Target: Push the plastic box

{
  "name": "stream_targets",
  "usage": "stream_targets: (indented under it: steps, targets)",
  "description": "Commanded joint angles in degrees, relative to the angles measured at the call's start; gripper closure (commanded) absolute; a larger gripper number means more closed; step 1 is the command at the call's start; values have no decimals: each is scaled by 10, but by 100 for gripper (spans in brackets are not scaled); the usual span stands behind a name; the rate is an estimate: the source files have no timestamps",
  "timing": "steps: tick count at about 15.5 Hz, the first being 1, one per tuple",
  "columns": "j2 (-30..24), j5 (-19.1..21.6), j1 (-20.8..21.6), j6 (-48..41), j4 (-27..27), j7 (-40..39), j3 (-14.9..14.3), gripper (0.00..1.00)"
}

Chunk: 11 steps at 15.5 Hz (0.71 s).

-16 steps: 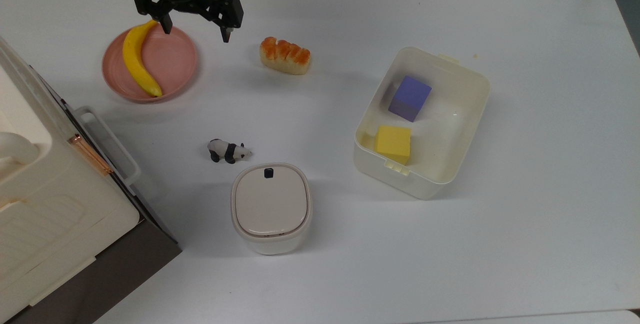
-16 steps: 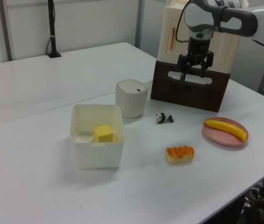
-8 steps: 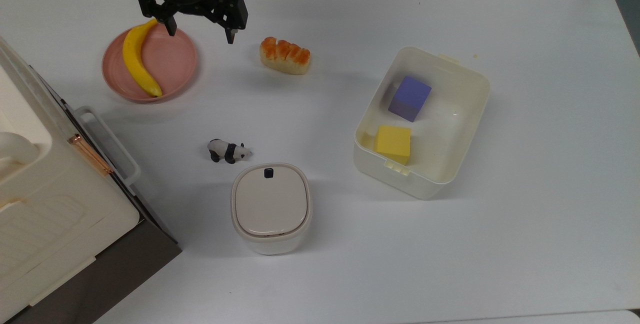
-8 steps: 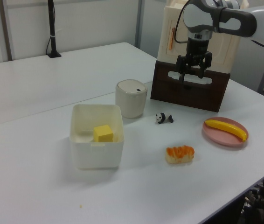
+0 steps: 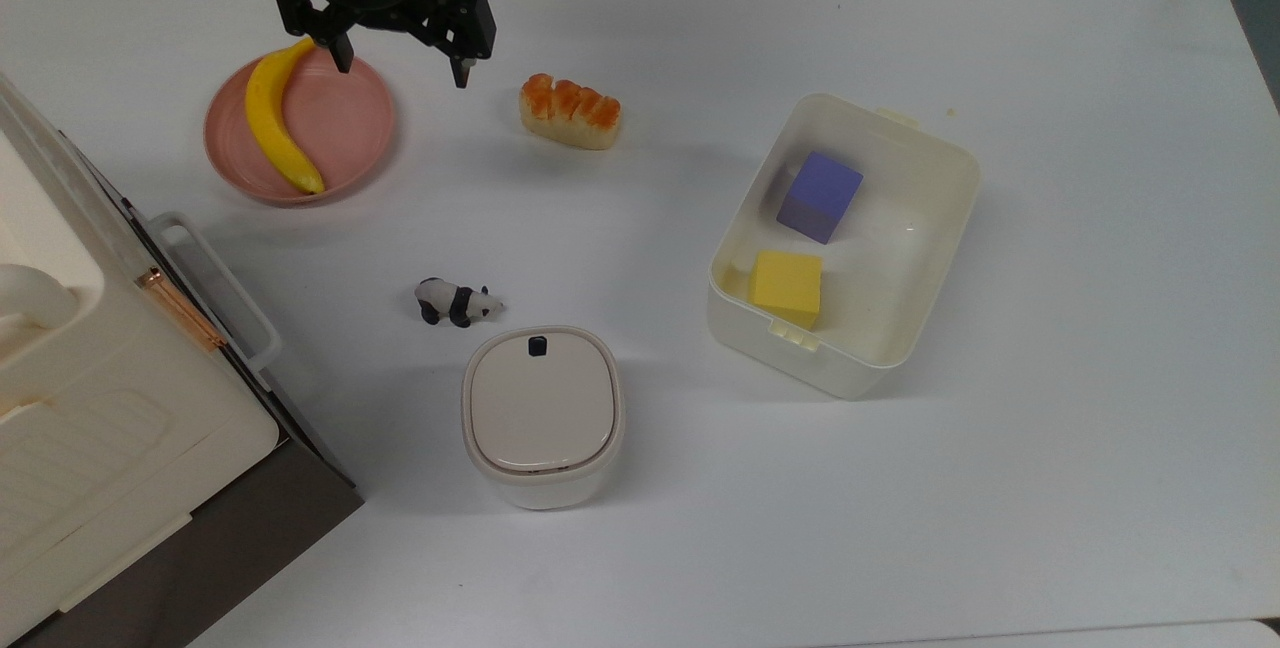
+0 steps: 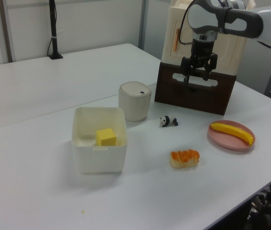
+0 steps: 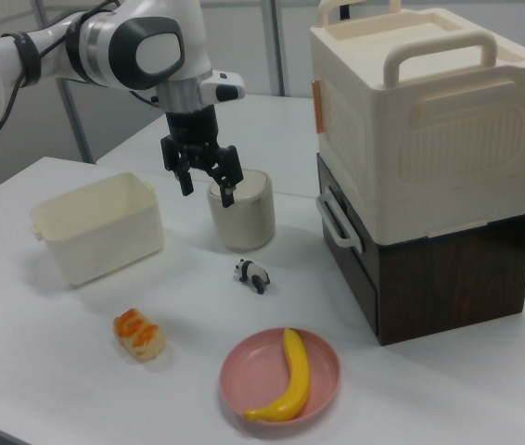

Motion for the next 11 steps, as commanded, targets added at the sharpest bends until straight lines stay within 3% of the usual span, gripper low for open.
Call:
stream_targets:
  steps: [1,5,9,11]
  targets:
    - [-13,9,2,-5,-7,-14,2,0]
    - [-15,18,8,-5,-7,-10,4,0]
    - [-14,39,40,-2,-6,-14,3,0]
    - [-9,73,52,9,14,-48,-3,0]
